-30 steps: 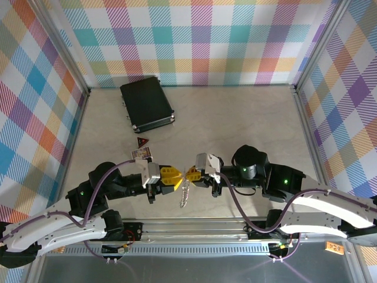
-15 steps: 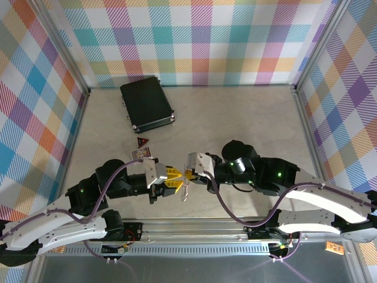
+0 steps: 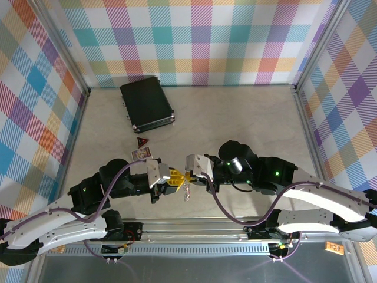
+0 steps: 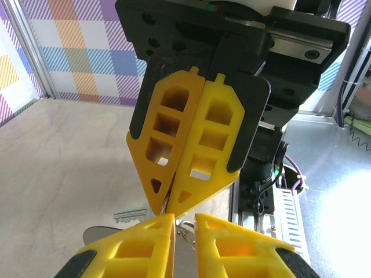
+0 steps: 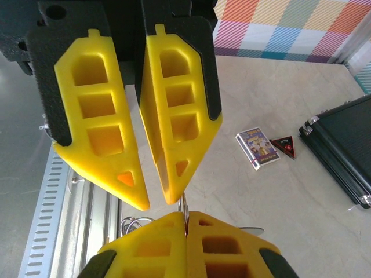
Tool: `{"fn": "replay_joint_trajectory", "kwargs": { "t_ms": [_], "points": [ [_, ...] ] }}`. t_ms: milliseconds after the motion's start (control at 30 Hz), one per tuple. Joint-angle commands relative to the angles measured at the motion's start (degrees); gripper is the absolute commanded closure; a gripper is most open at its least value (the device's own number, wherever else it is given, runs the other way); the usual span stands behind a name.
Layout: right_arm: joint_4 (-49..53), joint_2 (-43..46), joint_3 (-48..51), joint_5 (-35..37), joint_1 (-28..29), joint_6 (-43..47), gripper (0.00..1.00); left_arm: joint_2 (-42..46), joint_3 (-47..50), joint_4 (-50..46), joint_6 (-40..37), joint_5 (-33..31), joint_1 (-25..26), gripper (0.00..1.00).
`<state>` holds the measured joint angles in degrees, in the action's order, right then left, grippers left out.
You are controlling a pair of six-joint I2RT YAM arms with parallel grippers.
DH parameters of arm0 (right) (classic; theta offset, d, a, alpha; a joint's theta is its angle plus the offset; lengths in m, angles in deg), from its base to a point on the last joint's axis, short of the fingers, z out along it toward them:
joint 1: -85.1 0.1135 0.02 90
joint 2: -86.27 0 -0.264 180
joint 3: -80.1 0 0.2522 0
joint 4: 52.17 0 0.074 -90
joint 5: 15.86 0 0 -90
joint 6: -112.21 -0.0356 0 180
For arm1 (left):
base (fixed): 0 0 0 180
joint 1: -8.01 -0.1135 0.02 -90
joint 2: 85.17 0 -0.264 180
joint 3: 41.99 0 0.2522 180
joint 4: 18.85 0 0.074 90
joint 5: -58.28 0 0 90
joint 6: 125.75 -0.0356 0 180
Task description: Put the keys on the keyring
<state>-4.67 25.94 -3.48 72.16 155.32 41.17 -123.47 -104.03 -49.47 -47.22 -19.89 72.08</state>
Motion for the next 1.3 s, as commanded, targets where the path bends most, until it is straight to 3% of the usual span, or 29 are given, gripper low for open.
{"fn": "replay_joint_trajectory", "kwargs": {
  "t_ms": [0,500,633,800,1267],
  "points": [
    [-1.2,-0.2,-1.9,-3.0,0.9,1.2,1.00,-0.1,-0.4,0.4,-0.7,-1.8,0.4,0.85],
    [-2.3,0.5,-1.2,-7.0,1.5,1.8,1.00,0.2,0.5,2.8,-1.5,-3.5,0.4,0.84],
    [-1.5,0.1,-1.5,-8.0,1.8,2.0,1.00,0.4,0.7,3.0,-1.6,-4.4,0.4,0.79],
    [-0.8,-0.3,-1.7,-7.8,2.1,2.3,1.00,0.6,0.8,3.1,-1.7,-4.5,0.4,0.75],
    [0.0,0.8,-1.2,-5.1,2.3,2.2,1.00,0.5,1.8,4.0,-1.7,-6.7,0.4,0.75]
  ]
}}
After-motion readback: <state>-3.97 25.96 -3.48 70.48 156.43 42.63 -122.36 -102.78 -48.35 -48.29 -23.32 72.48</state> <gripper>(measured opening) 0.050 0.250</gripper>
